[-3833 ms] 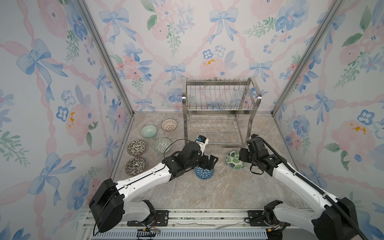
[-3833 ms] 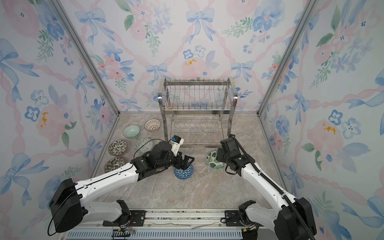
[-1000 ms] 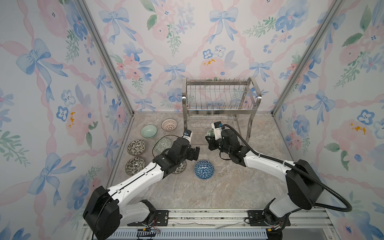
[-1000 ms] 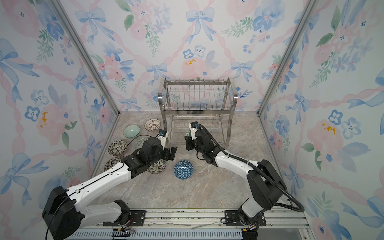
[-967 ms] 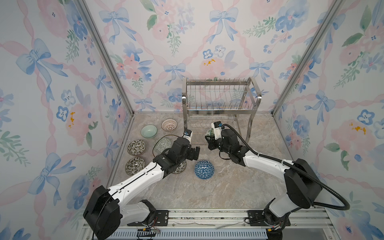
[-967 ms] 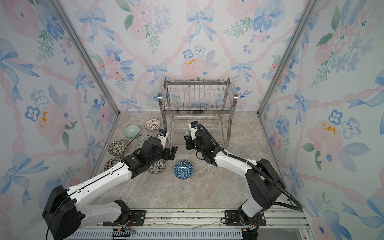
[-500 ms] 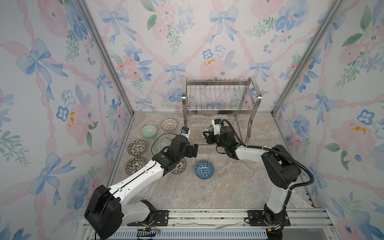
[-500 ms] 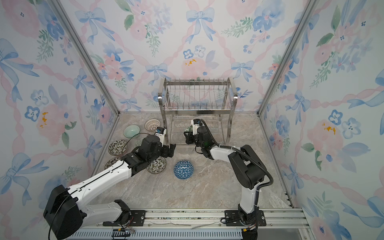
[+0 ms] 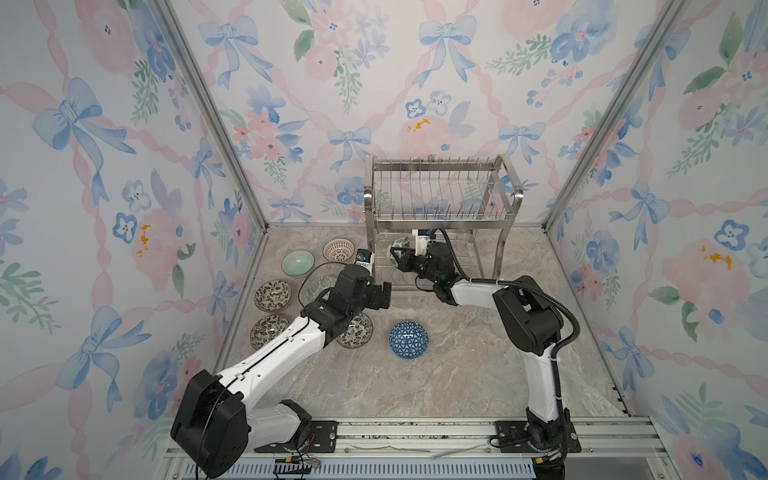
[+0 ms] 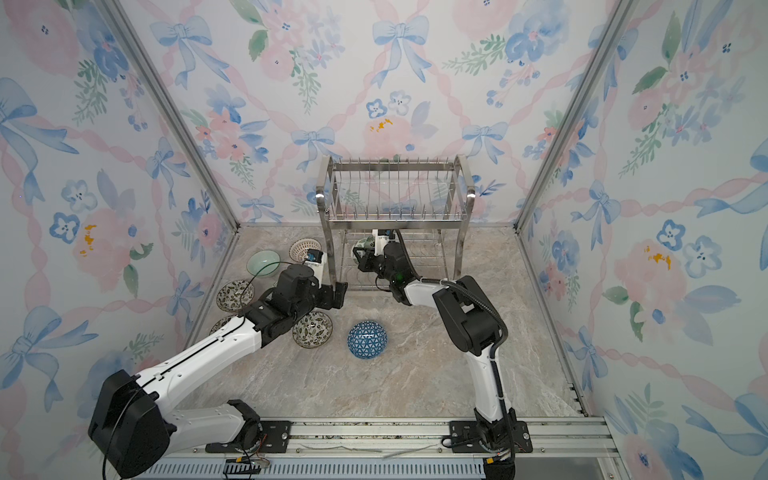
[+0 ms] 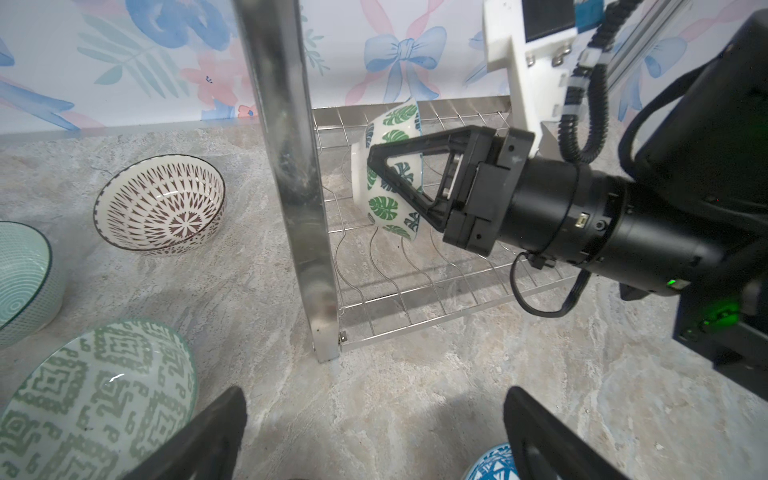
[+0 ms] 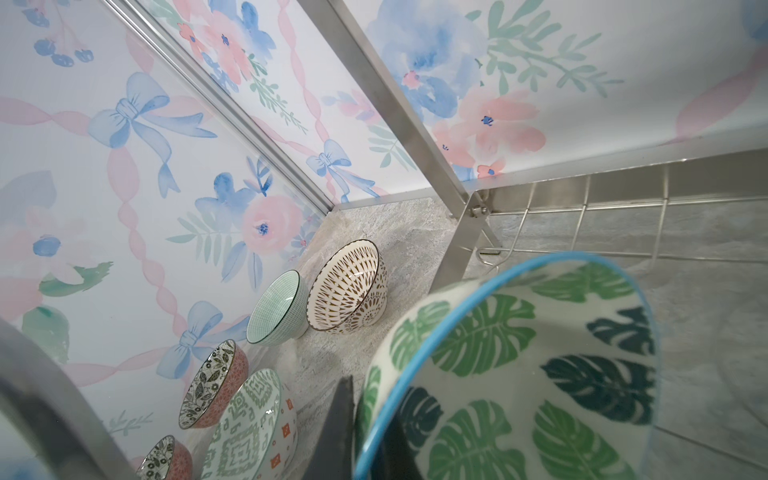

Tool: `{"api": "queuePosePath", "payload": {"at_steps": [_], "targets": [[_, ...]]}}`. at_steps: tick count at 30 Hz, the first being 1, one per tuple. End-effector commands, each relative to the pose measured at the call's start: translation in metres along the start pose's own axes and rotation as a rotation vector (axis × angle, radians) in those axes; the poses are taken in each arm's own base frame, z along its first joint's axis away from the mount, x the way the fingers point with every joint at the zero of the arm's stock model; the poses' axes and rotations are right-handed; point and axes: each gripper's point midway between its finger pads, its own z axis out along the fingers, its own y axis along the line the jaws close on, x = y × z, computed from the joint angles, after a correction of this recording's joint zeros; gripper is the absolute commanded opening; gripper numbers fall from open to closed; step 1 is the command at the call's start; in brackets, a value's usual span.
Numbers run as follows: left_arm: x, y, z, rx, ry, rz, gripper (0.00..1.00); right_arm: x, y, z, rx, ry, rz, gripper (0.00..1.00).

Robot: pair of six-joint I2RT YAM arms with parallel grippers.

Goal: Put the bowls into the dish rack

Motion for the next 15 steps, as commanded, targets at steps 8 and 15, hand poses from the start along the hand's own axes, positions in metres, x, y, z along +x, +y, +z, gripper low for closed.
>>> {"api": "queuePosePath", "payload": {"at_steps": [8, 15], "targets": [[-0.006, -0.001, 0.009, 0.046, -0.027, -0.018, 0.98, -0.042, 0.016, 0.027, -0.161, -0.124, 0.022, 0.0], [-0.004, 0.001, 0.01, 0.056, -0.042, -0.022, 0.98, -0.044, 0.007, 0.045, -0.189, -0.134, 0.064, 0.0]]}}
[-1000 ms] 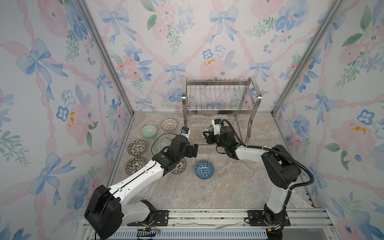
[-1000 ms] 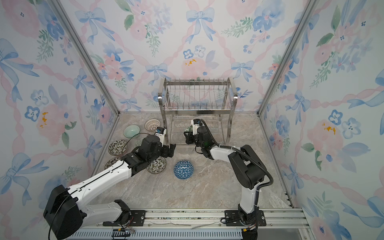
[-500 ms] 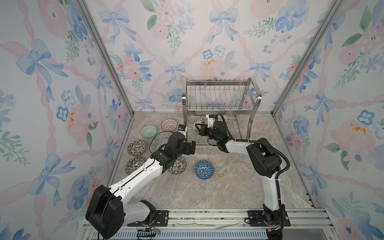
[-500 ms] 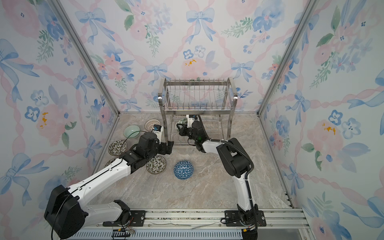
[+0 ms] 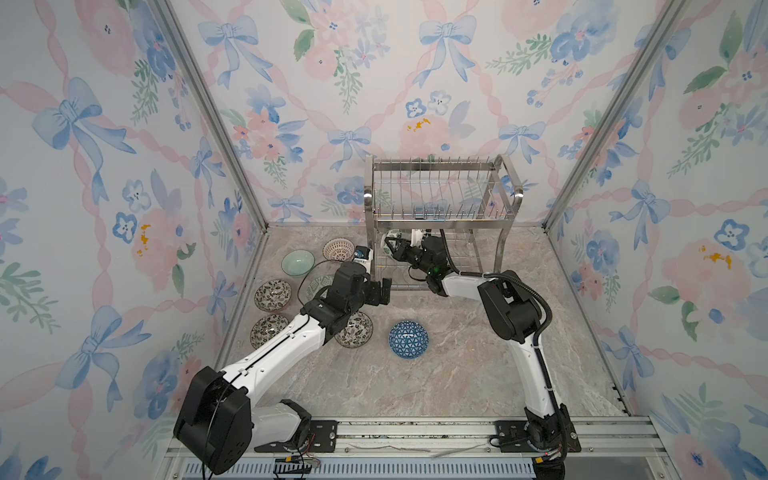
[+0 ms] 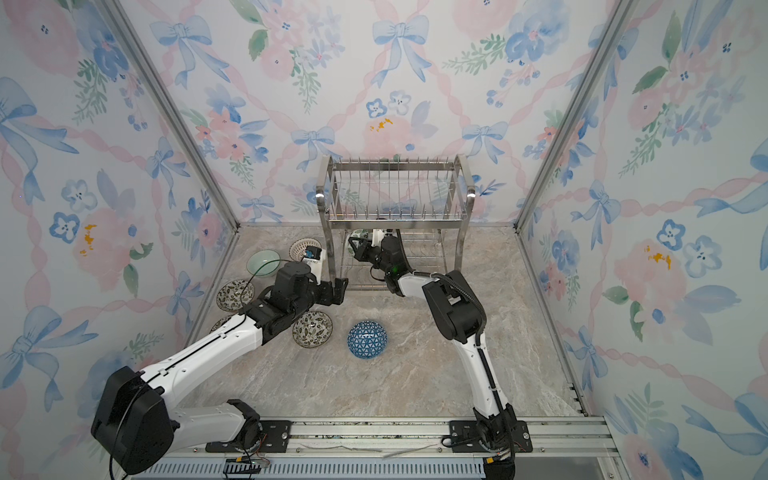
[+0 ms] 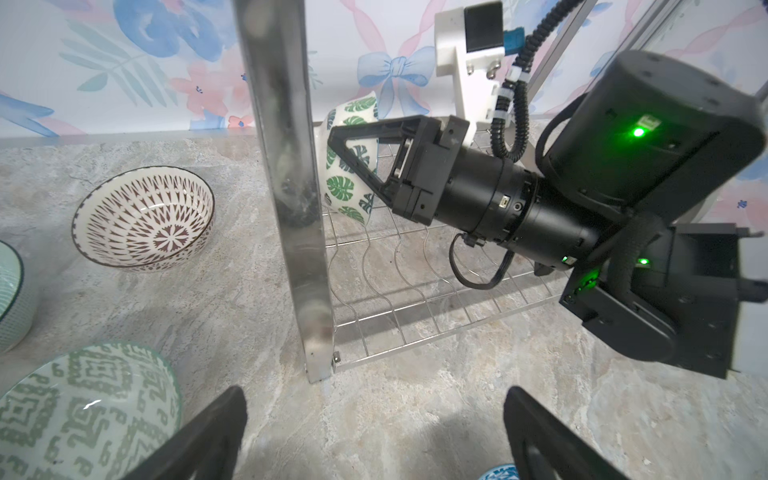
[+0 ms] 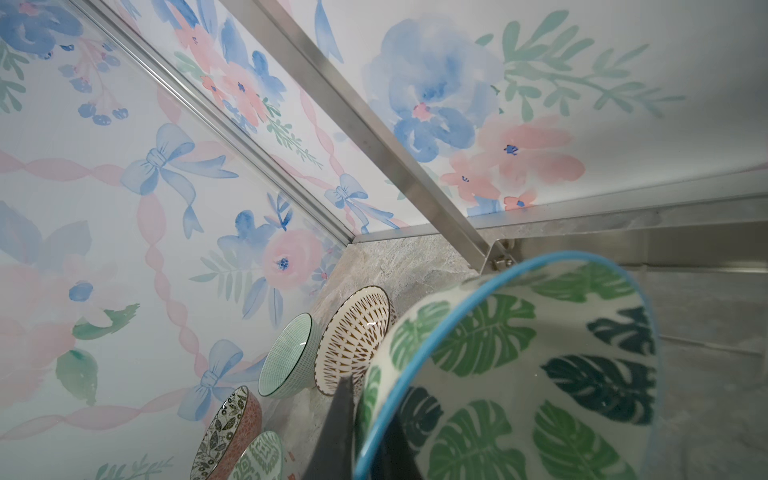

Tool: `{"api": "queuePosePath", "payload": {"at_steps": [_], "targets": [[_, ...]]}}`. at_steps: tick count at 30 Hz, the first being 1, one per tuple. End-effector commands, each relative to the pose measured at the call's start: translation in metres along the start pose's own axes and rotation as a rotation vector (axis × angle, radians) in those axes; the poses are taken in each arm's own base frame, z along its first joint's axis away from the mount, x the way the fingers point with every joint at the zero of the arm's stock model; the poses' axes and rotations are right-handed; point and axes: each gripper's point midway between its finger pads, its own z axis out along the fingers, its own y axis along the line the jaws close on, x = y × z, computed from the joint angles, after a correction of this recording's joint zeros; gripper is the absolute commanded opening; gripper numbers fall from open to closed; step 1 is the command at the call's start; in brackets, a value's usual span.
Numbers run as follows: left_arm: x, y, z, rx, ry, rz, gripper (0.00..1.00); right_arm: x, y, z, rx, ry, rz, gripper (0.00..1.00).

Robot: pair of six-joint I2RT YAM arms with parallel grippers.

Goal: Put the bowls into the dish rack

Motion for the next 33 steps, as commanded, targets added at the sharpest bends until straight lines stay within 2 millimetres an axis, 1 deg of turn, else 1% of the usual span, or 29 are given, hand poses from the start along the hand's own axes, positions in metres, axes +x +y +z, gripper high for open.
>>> {"api": "queuePosePath", "payload": {"at_steps": [1, 4, 9, 16, 20, 25, 31, 33], "targets": [[0.001, 0.001, 0.002, 0.018, -0.016, -0.001, 0.98, -0.023, 0.017, 0.009, -0.101, -0.063, 0.002, 0.0], [0.004, 0.004, 0.003, 0.022, -0.013, -0.017, 0.98, -0.021, 0.017, 0.018, -0.125, -0.056, 0.015, 0.0], [0.002, 0.005, 0.004, 0.038, -0.013, -0.043, 0.98, -0.019, 0.017, 0.025, -0.135, -0.058, 0.02, 0.0], [0.002, 0.005, 0.004, 0.045, -0.009, -0.057, 0.98, -0.017, 0.007, 0.032, -0.134, -0.051, 0.037, 0.0], [0.002, 0.005, 0.004, 0.047, -0.009, -0.059, 0.98, -0.02, 0.002, 0.035, -0.125, -0.056, 0.036, 0.0], [0.001, 0.005, 0.004, 0.051, -0.008, -0.064, 0.98, -0.022, -0.004, 0.036, -0.11, -0.041, 0.02, 0.0], [-0.001, 0.007, 0.003, 0.052, -0.012, -0.074, 0.98, -0.018, -0.011, 0.033, -0.073, -0.004, -0.007, 0.0], [-0.001, 0.008, 0.003, 0.052, -0.011, -0.078, 0.98, -0.017, -0.013, 0.033, -0.067, 0.005, -0.006, 0.02]]}}
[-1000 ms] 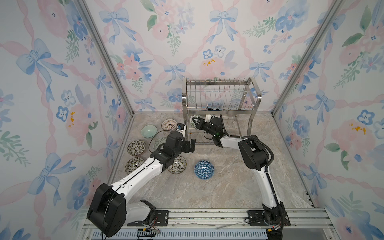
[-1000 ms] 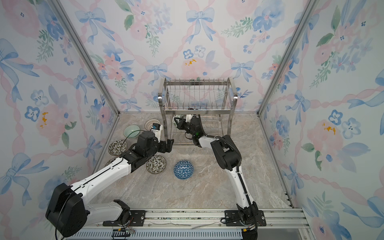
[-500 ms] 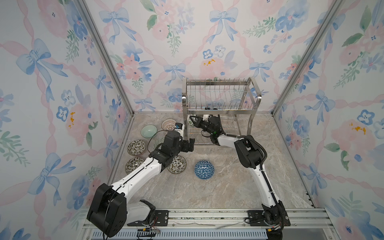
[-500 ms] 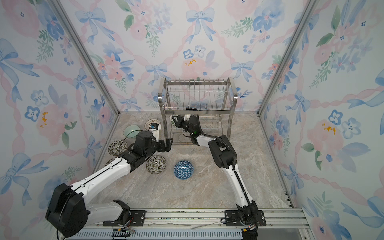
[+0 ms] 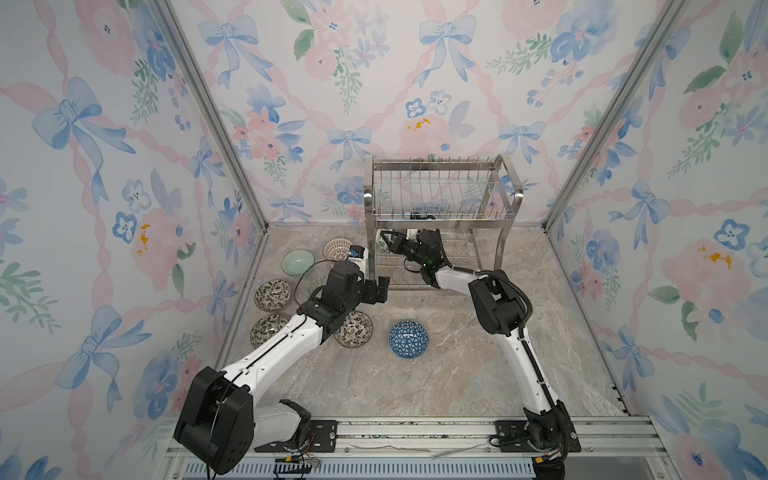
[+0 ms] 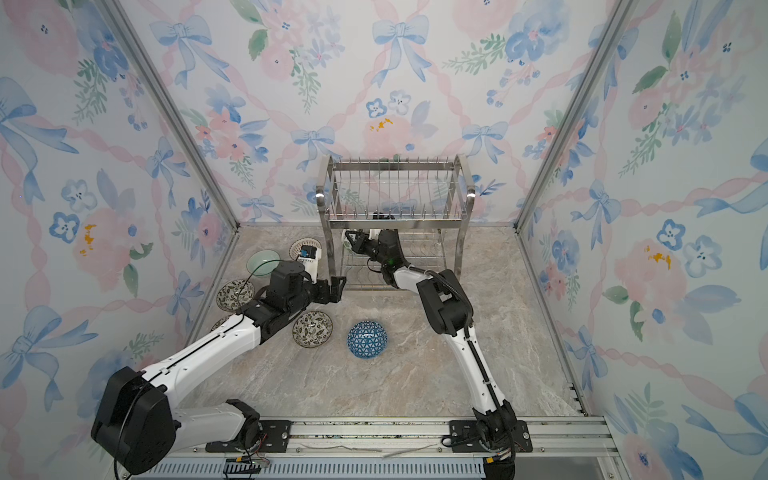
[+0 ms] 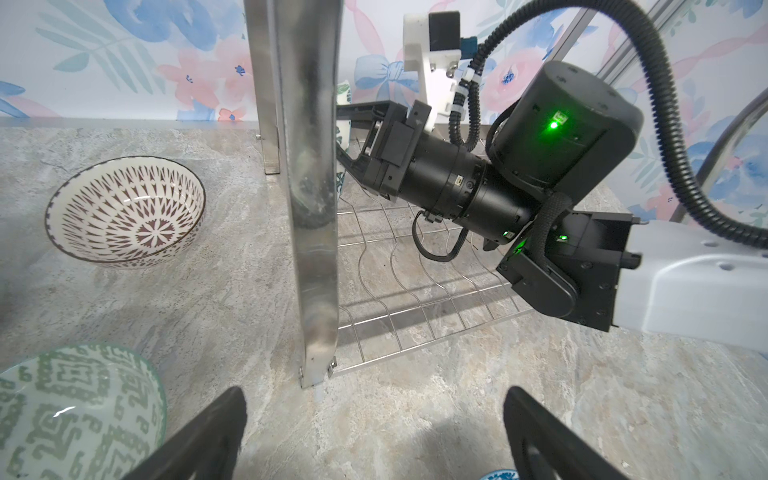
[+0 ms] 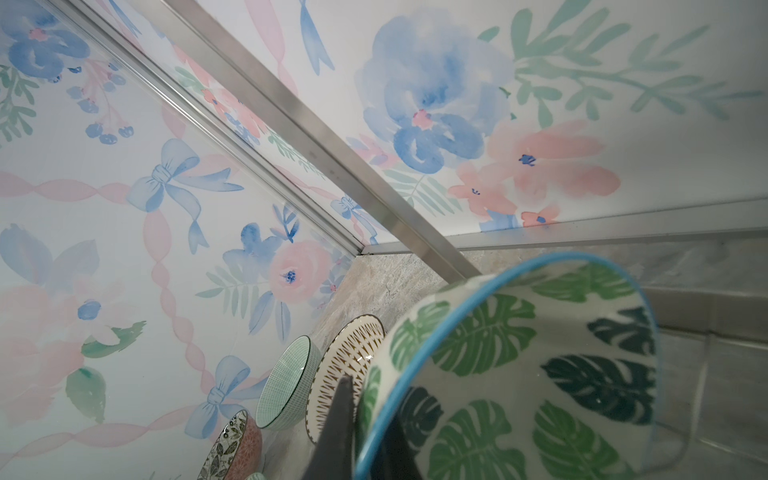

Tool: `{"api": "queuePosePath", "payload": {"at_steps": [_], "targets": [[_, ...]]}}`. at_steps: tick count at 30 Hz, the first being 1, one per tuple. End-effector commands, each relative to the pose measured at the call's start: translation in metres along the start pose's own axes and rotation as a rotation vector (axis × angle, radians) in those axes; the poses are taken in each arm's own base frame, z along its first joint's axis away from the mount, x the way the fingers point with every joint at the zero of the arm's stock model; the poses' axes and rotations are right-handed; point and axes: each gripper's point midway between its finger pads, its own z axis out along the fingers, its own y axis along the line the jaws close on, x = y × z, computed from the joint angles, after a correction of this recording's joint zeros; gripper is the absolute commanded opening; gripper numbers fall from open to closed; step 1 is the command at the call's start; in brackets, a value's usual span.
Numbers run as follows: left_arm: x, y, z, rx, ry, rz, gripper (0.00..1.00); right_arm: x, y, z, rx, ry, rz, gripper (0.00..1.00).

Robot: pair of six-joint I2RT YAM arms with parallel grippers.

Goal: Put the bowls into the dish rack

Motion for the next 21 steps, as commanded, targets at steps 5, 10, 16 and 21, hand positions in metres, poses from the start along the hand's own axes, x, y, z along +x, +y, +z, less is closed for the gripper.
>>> {"api": "queuePosePath", "payload": {"at_steps": [5, 10, 16, 21], "targets": [[-0.001, 0.002, 0.001, 0.01, -0.004, -0.027, 0.98, -0.011, 0.004, -0.002, 0.006, 0.023, -0.062, 0.05], [0.0, 0.002, 0.001, 0.009, -0.002, -0.029, 0.98, -0.01, 0.006, -0.005, 0.01, 0.046, -0.083, 0.06], [-0.001, 0.003, 0.002, 0.012, 0.001, -0.035, 0.98, -0.011, 0.01, -0.007, 0.007, 0.061, -0.098, 0.1], [-0.001, 0.004, 0.001, 0.009, -0.004, -0.036, 0.98, -0.015, 0.014, -0.009, 0.009, 0.059, -0.104, 0.14]]}}
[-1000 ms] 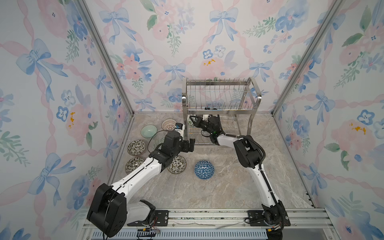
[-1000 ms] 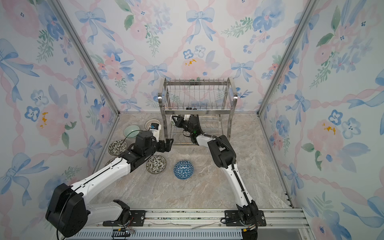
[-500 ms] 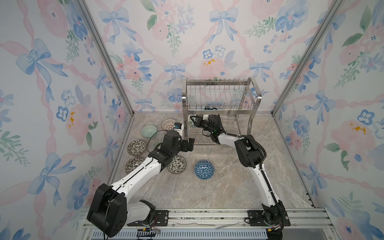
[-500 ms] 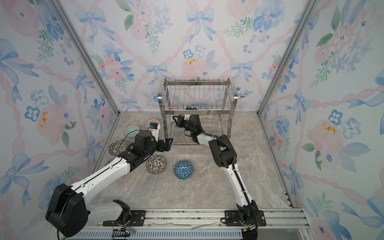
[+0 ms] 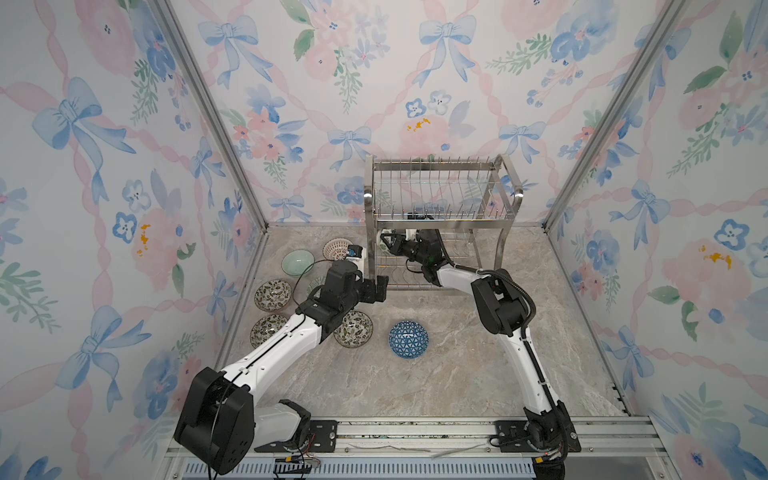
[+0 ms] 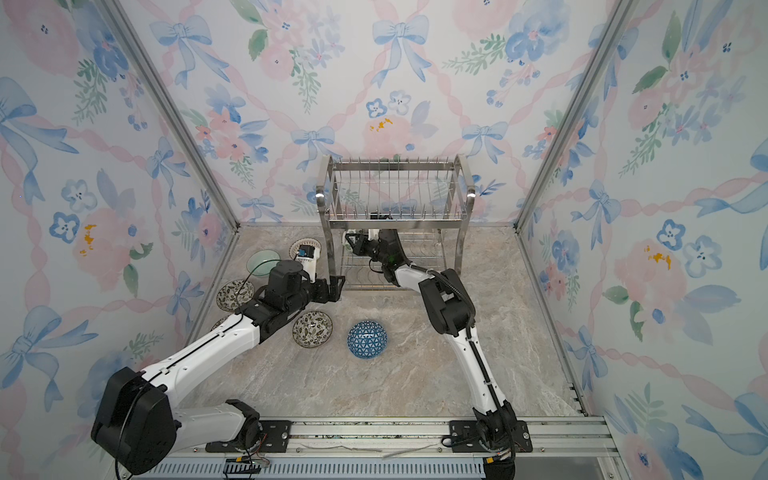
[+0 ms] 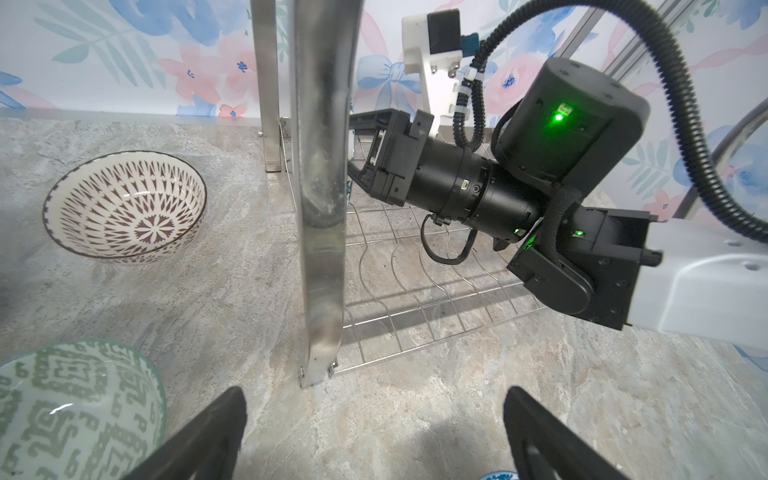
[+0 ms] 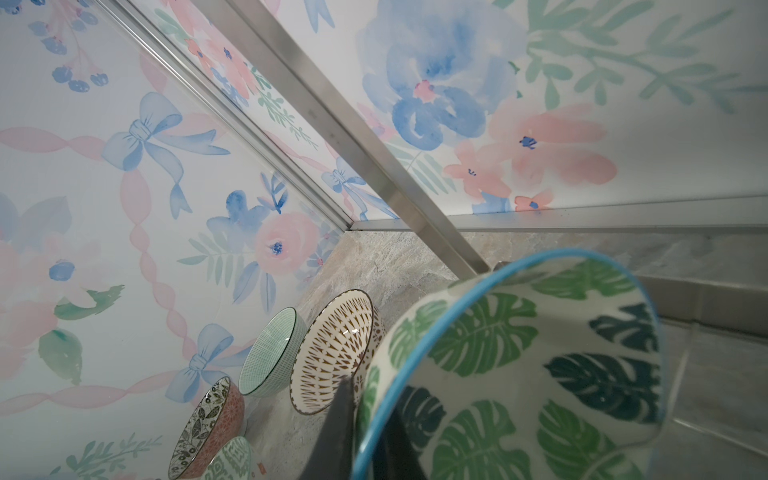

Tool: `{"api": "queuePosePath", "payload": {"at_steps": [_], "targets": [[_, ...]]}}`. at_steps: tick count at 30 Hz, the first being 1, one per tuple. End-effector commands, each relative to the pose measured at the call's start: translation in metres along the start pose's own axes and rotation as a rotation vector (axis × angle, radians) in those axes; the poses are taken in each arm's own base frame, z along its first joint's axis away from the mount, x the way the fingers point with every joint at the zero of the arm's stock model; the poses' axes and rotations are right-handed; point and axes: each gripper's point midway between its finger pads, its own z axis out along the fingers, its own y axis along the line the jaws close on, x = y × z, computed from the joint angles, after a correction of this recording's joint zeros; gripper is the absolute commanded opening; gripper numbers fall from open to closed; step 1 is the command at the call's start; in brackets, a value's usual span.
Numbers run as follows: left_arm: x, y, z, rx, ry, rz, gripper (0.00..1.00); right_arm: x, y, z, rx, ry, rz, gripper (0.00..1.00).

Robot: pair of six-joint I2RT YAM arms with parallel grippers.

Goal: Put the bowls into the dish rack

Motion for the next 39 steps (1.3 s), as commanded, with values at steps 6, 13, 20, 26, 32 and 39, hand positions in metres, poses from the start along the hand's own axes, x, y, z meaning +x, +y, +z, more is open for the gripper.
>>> {"api": "queuePosePath", "payload": {"at_steps": [6, 13, 20, 26, 32, 39], "targets": [[-0.001, 0.001, -0.001, 0.006, -0.008, -0.014, 0.98, -0.024, 0.015, -0.012, -0.007, -0.015, -0.035, 0.16], [-0.001, 0.001, -0.001, 0.008, -0.009, -0.016, 0.98, -0.024, 0.016, -0.013, -0.007, -0.012, -0.035, 0.16], [-0.002, 0.001, -0.001, 0.006, -0.011, -0.016, 0.98, -0.025, 0.018, -0.015, -0.007, -0.016, -0.038, 0.16], [-0.003, 0.001, -0.002, 0.003, -0.014, -0.014, 0.98, -0.022, 0.018, -0.02, -0.002, -0.012, -0.039, 0.16], [-0.003, 0.001, -0.003, 0.002, -0.016, -0.014, 0.98, -0.022, 0.022, -0.031, 0.007, -0.013, -0.054, 0.17], [-0.005, 0.003, -0.006, -0.005, -0.025, -0.011, 0.98, -0.02, 0.028, -0.046, 0.017, -0.01, -0.071, 0.17]]}}
